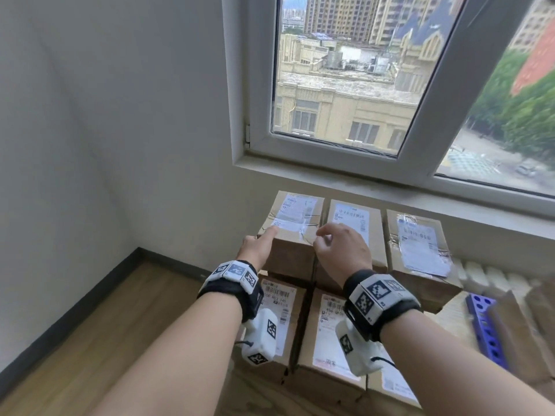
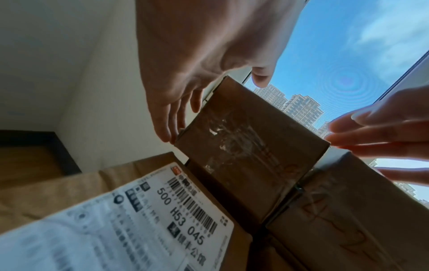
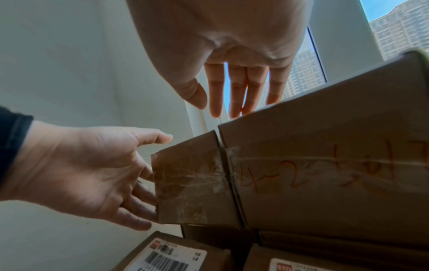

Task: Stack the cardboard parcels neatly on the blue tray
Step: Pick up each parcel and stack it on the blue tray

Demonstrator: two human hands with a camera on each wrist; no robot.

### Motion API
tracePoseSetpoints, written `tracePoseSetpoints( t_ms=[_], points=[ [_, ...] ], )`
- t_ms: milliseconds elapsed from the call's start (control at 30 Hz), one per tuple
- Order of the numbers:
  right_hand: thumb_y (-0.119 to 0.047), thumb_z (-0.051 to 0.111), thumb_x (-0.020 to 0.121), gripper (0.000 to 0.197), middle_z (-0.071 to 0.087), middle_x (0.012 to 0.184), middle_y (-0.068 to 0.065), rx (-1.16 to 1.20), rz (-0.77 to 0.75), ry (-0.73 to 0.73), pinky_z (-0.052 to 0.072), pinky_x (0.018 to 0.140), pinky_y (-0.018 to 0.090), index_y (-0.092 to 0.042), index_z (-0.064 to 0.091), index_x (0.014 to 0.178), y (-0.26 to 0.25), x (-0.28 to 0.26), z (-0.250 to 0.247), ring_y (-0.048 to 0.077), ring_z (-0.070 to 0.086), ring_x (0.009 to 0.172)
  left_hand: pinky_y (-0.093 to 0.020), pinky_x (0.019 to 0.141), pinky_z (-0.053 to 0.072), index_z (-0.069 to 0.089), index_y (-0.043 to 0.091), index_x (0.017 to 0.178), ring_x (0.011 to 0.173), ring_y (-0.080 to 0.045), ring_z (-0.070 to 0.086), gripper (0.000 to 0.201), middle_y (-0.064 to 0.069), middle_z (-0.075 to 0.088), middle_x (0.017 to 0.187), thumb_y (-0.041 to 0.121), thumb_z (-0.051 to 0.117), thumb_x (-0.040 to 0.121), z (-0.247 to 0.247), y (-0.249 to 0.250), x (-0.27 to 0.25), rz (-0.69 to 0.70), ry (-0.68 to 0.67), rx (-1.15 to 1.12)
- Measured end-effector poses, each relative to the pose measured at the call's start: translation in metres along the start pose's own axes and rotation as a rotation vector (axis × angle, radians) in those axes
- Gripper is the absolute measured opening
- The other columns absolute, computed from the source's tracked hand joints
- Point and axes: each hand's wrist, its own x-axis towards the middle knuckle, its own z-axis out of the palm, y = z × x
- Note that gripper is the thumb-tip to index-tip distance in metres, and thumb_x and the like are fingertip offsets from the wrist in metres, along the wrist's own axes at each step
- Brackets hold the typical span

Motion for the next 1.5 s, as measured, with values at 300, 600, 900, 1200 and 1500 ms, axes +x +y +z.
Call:
tracePoseSetpoints(
  t_ms=[300,600,900,1200,1500],
  points=[
    [-0.029,0.051,0.096,0.024,0.063,0.111,-0.002,-0.071,0.034,0.032,0.044,0.090,0.031,-0.020,0.065,0.113,-0.005,0.000,0.006,0.015,0.053,0.106,-0.045,0.106,0.042,0.055,0.018,0.129,0.116,-0.028,0.057,0.083,-0.008,0.062,0.127,0.074,0.051,0.069,-0.008,-0.001,0.008,-0.035,-0.106,0.005],
    [-0.027,0.051,0.094,0.026,0.066,0.111,-0.001,-0.071,0.081,0.025,0.043,0.086,0.029,-0.019,0.067,0.112,-0.008,0.000,0.005,0.016,0.056,0.105,-0.041,0.092,0.054,0.068,0.018,0.098,0.098,-0.030,0.068,0.068,-0.009,0.069,0.110,0.063,0.057,0.048,-0.013,-0.006,0.014,-0.014,-0.112,-0.110],
    [-0.035,0.047,0.099,0.032,0.067,0.114,0.003,0.026,0.089,0.051,0.046,0.088,0.032,-0.014,0.062,0.119,-0.031,0.000,-0.010,0.019,0.060,0.102,-0.033,0.073,0.054,0.064,0.018,0.113,0.096,-0.026,0.068,0.080,-0.009,0.067,0.115,0.068,0.061,0.050,-0.041,0.000,0.016,-0.008,-0.069,-0.217],
    [-0.056,0.041,0.098,0.063,0.060,0.128,0.013,0.634,0.188,0.035,0.048,0.066,0.029,-0.010,0.043,0.141,-0.064,0.004,-0.035,0.020,0.062,0.096,-0.037,0.078,0.048,0.059,0.018,0.087,0.078,-0.021,0.056,0.016,-0.006,0.059,0.083,0.033,0.053,0.090,-0.063,0.041,-0.040,0.195,-0.185,-0.357],
    [-0.043,0.049,0.098,0.054,0.061,0.124,0.008,0.863,0.218,0.112,0.048,0.060,0.022,-0.012,0.043,0.141,-0.054,-0.021,-0.054,0.012,0.062,0.090,-0.034,0.071,0.049,0.059,0.012,0.091,0.079,-0.024,0.057,0.034,-0.007,0.057,0.082,0.033,0.053,0.065,-0.057,0.046,-0.069,0.260,-0.410,-0.365]
  ],
)
